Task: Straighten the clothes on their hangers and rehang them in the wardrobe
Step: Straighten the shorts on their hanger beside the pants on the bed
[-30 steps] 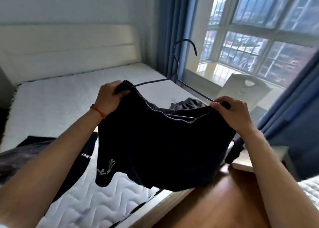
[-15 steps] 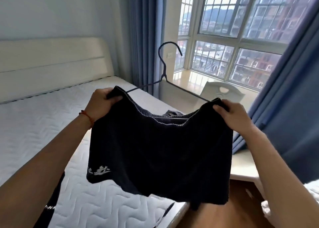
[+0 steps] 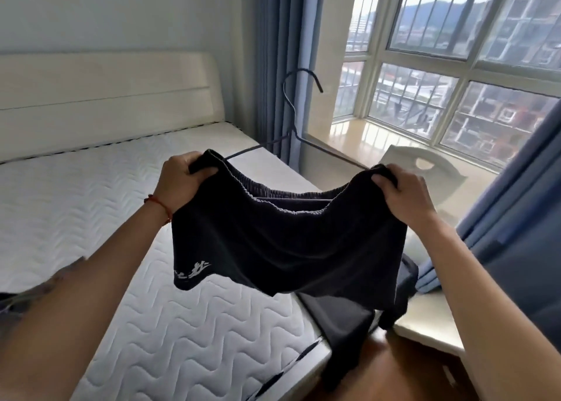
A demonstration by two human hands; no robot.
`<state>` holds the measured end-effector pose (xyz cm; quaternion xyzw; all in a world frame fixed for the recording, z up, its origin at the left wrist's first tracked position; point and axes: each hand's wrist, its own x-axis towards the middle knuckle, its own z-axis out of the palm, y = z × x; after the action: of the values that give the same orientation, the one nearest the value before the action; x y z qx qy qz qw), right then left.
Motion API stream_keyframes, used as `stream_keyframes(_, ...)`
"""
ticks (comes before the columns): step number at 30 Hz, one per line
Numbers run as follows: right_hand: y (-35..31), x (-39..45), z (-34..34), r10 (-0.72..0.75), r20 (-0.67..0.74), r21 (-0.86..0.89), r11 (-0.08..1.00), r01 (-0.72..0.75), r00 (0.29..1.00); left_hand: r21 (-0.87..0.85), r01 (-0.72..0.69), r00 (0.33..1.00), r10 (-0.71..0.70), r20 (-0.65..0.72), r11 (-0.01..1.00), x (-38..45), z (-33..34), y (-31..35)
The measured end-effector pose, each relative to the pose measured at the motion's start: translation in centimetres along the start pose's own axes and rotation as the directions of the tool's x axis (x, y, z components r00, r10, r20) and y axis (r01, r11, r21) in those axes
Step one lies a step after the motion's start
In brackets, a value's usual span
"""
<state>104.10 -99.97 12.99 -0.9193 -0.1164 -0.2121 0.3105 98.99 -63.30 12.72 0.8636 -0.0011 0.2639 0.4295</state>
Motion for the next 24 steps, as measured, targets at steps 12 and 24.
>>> stream_keyframes(12,6.8,5.8,5.2,-0.135,0.285,0.151,0.984,0.094,0.949,0.087,0.380,0.910,-0.355,-0.214,0.921,-7.3,6.3,-2.8)
stream_keyframes(24,8.6,14.7,23.6,-0.150,0.521,0.105,0.988,0.111,0.840,0.110,0.641,0.754,-0.596,-0.274,0.760,-1.0,10.4,-17.1)
